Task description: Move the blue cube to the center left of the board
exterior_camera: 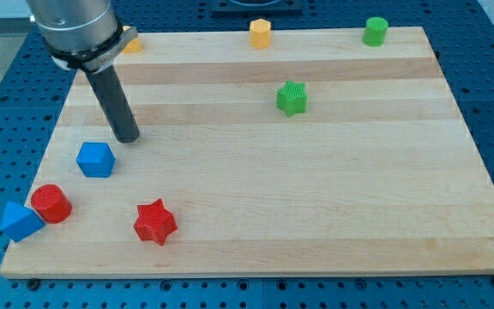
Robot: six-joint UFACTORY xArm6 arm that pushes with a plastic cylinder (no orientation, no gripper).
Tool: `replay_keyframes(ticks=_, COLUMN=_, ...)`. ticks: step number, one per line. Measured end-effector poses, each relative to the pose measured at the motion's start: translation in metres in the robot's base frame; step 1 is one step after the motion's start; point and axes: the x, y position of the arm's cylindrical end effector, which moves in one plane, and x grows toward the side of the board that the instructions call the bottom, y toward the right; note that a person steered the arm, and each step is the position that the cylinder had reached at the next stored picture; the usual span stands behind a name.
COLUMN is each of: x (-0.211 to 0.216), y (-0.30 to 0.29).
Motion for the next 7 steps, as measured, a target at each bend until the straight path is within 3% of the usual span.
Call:
replay_keyframes(ticks=2, x=0.055, y=0.035)
replay_keyframes(ticks=3, x=0.074, y=0.019)
replay_keyframes(ticks=5, x=0.063, y=-0.040)
replay_keyframes(ticks=7, x=0.014, y=-0.039)
